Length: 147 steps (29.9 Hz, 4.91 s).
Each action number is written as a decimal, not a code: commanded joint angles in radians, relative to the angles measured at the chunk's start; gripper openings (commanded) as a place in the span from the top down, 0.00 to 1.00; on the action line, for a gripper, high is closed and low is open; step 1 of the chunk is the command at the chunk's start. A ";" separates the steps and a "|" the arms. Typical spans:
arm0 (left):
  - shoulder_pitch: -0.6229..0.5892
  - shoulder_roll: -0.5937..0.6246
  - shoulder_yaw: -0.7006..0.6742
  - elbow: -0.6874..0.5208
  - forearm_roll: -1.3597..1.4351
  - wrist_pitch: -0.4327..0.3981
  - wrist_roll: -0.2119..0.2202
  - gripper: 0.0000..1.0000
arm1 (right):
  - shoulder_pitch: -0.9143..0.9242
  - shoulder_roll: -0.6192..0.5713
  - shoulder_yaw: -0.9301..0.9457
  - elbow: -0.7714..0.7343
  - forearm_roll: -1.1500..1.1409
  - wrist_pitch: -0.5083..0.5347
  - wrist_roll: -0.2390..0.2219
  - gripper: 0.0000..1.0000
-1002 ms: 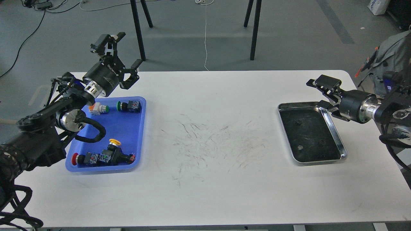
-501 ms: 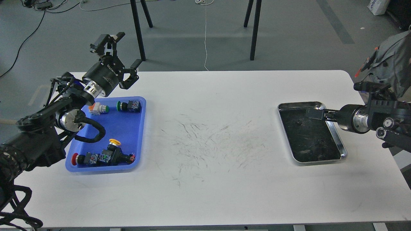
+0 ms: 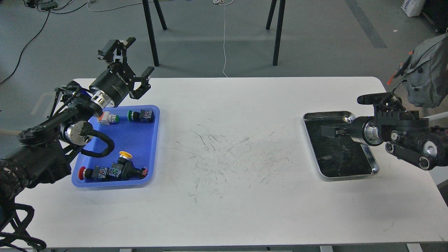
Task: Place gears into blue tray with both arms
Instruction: 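Grasp a small black gear in the metal tray with the right gripper, then carry the black gear with the right gripper to the table center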
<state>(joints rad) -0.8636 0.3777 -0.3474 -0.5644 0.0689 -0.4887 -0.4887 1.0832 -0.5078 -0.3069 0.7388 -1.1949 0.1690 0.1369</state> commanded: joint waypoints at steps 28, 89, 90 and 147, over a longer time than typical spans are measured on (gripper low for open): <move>0.005 0.001 0.001 0.000 0.000 0.000 0.000 0.00 | 0.006 0.071 -0.087 -0.045 -0.005 -0.003 0.004 0.23; 0.006 0.027 0.002 0.001 0.000 0.000 0.000 0.00 | 0.053 0.436 0.103 0.091 -0.072 -0.394 0.174 0.99; 0.006 0.027 0.002 0.001 0.000 0.000 0.000 0.00 | 0.047 0.443 0.100 0.094 -0.093 -0.407 0.190 0.99; 0.021 0.053 0.002 0.000 0.000 0.000 0.000 0.00 | -0.005 0.508 -0.129 0.145 -0.201 -0.428 0.296 0.42</move>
<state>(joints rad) -0.8422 0.4318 -0.3451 -0.5645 0.0691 -0.4887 -0.4887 1.0781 0.0000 -0.4346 0.8789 -1.3990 -0.2703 0.4170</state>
